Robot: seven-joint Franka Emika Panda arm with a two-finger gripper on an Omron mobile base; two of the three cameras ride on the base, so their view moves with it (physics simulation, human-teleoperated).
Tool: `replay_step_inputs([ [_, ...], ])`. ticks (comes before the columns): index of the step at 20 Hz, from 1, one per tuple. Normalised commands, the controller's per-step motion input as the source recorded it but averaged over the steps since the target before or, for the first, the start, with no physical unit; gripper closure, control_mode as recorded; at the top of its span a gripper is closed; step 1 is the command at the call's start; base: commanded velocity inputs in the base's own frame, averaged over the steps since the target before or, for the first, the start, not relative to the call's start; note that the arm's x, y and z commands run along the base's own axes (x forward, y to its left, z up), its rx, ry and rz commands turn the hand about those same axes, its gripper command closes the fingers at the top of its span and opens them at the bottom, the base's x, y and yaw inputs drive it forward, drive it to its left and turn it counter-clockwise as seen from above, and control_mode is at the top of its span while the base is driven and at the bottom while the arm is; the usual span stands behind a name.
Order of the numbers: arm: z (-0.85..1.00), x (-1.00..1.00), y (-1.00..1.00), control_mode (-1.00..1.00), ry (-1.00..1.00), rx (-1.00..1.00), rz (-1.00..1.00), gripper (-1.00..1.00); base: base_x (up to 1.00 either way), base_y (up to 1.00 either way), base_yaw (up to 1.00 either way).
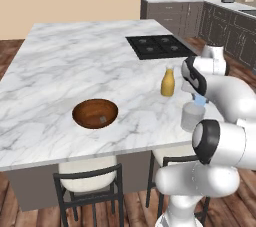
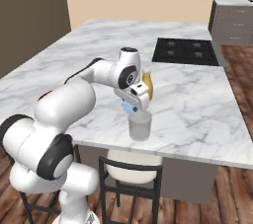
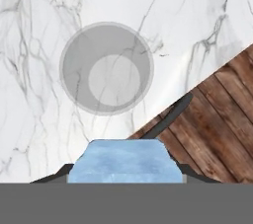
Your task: There are two ice cubes in the ice bowl. Place both ice cubes in the glass cup.
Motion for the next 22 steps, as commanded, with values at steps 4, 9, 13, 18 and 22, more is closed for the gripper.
replay_step_inputs([
  [4, -0.25, 0.09, -0.14, -1.00, 0.00, 0.00, 0.00, 1.00, 0.00, 0.00, 0.00],
  [9, -0.24, 0.07, -0.09, -1.00, 0.00, 0.00, 0.00, 1.00, 0.00, 0.00, 0.00],
  [13, -0.17, 0.12, -0.10, -1.00, 0.02, 0.00, 0.00, 1.00, 0.00, 0.00, 0.00],
  [18, -0.06, 0.16, -0.10, -1.00, 0.00, 0.00, 0.00, 1.00, 0.00, 0.00, 0.00],
  [22, 0.00, 0.21, -0.11, -1.00, 0.00, 0.00, 0.00, 1.00, 0.00, 0.00, 0.00],
])
